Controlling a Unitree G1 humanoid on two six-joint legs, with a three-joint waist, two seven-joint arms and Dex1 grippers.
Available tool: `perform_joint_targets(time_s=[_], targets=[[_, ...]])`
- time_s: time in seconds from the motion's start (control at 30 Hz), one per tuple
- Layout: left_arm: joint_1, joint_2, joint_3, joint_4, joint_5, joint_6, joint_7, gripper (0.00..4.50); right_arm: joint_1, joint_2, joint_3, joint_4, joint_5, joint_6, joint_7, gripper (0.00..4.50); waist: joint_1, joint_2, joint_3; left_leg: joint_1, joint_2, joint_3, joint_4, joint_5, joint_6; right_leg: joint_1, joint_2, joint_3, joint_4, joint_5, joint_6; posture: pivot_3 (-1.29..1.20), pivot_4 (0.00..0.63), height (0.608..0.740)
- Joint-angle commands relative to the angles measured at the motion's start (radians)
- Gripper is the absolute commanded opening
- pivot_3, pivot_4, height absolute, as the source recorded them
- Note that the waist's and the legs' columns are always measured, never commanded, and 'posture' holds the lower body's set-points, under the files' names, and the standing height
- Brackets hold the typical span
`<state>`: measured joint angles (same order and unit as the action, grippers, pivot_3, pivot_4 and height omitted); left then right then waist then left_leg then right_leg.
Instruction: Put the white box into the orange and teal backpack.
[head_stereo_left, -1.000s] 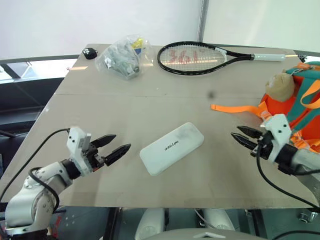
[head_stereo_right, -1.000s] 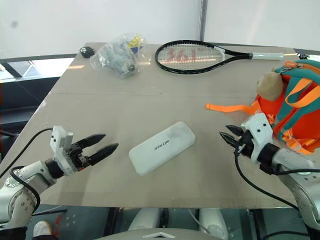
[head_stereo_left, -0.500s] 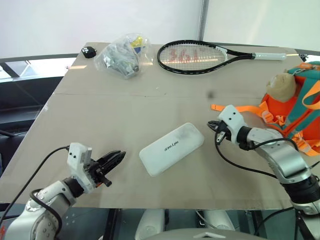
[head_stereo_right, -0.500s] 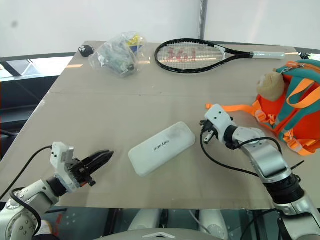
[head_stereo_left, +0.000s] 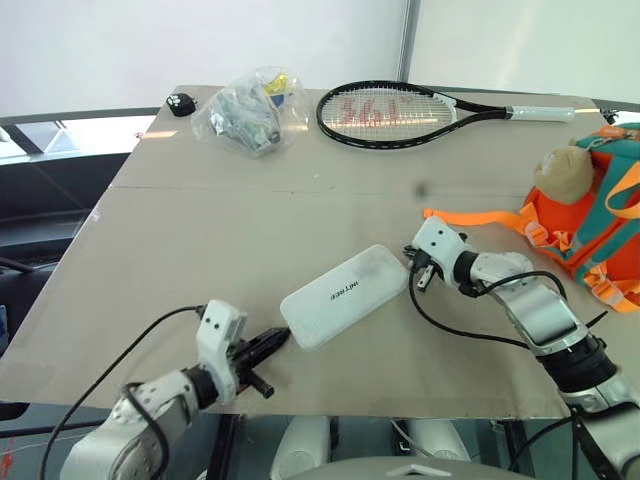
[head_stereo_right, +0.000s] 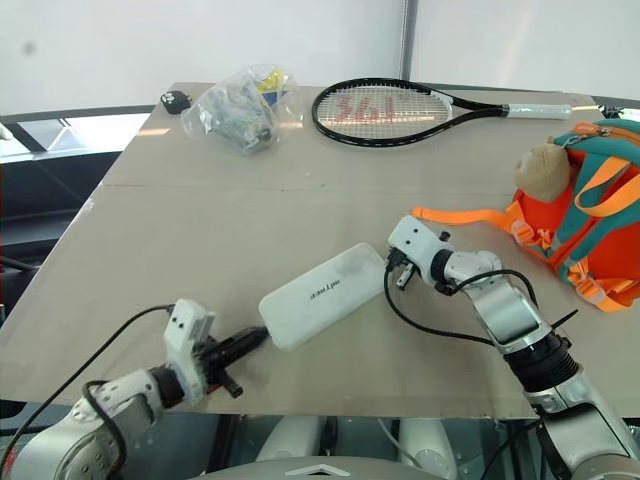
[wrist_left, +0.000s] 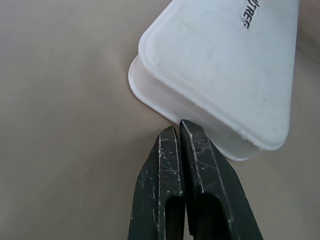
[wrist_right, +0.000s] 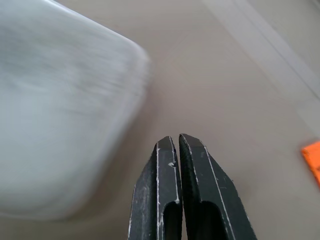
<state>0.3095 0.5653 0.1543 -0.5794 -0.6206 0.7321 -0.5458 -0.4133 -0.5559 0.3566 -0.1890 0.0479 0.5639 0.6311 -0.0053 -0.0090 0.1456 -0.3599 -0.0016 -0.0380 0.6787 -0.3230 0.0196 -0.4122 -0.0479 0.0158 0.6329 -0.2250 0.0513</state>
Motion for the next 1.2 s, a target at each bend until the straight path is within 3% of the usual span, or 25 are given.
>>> perform_joint_targets(time_s=[0.03, 0.33, 0.53, 0.63, 0.97, 1.2], targets=[[-0.118, -0.008, -0.046, 0.075, 0.031, 0.041, 0.040, 0.12, 0.032, -0.011, -0.021, -0.113, 0.033, 0.049, 0.040, 0.00, 0.005, 0.001, -0.001, 0.001, -0.002, 0.000, 0.000, 0.000, 0.000, 0.000, -0.001, 0.000, 0.000, 0.000, 0.000, 0.00, 0.150, 0.740], [-0.429, -0.001, -0.165, 0.353, 0.147, -0.019, -0.056, 0.12, 0.198, -0.016, -0.156, -0.341, 0.059, 0.262, -0.036, 0.00, 0.002, 0.000, -0.001, 0.001, -0.006, -0.003, 0.002, 0.001, -0.001, 0.000, -0.001, -0.001, 0.005, 0.000, 0.000, 0.00, 0.150, 0.740], [-0.471, -0.007, -0.188, 0.413, 0.175, -0.050, -0.090, 0.12, 0.221, -0.010, -0.175, -0.376, 0.063, 0.313, -0.073, 0.00, -0.004, 0.000, -0.001, 0.001, -0.007, -0.003, 0.002, 0.002, -0.002, 0.000, -0.001, 0.000, 0.004, 0.000, 0.000, 0.00, 0.150, 0.740], [-0.540, -0.008, -0.151, 0.465, 0.151, -0.020, -0.098, 0.12, 0.325, 0.015, -0.244, -0.437, 0.048, 0.357, -0.152, 0.00, 0.017, 0.000, -0.001, 0.000, -0.008, -0.007, 0.002, 0.002, -0.002, 0.000, -0.002, -0.003, 0.005, 0.000, 0.000, 0.00, 0.150, 0.740], [-0.245, 0.214, 0.008, 0.235, -0.007, 0.127, -0.272, 0.12, 0.295, -0.027, -0.216, -0.387, 0.056, 0.288, -0.120, 0.00, -0.029, 0.001, 0.000, 0.001, -0.004, -0.011, 0.000, 0.001, -0.002, -0.001, 0.001, -0.002, 0.005, 0.000, 0.001, 0.00, 0.150, 0.740], [-0.164, 0.187, -0.038, 0.120, -0.006, 0.173, -0.189, 0.12, 0.262, -0.053, -0.184, -0.387, 0.086, 0.264, -0.049, 0.00, -0.010, 0.001, 0.000, 0.000, -0.005, -0.011, 0.000, 0.000, 0.000, -0.001, -0.001, -0.002, 0.003, 0.000, 0.001, 0.00, 0.150, 0.740]])
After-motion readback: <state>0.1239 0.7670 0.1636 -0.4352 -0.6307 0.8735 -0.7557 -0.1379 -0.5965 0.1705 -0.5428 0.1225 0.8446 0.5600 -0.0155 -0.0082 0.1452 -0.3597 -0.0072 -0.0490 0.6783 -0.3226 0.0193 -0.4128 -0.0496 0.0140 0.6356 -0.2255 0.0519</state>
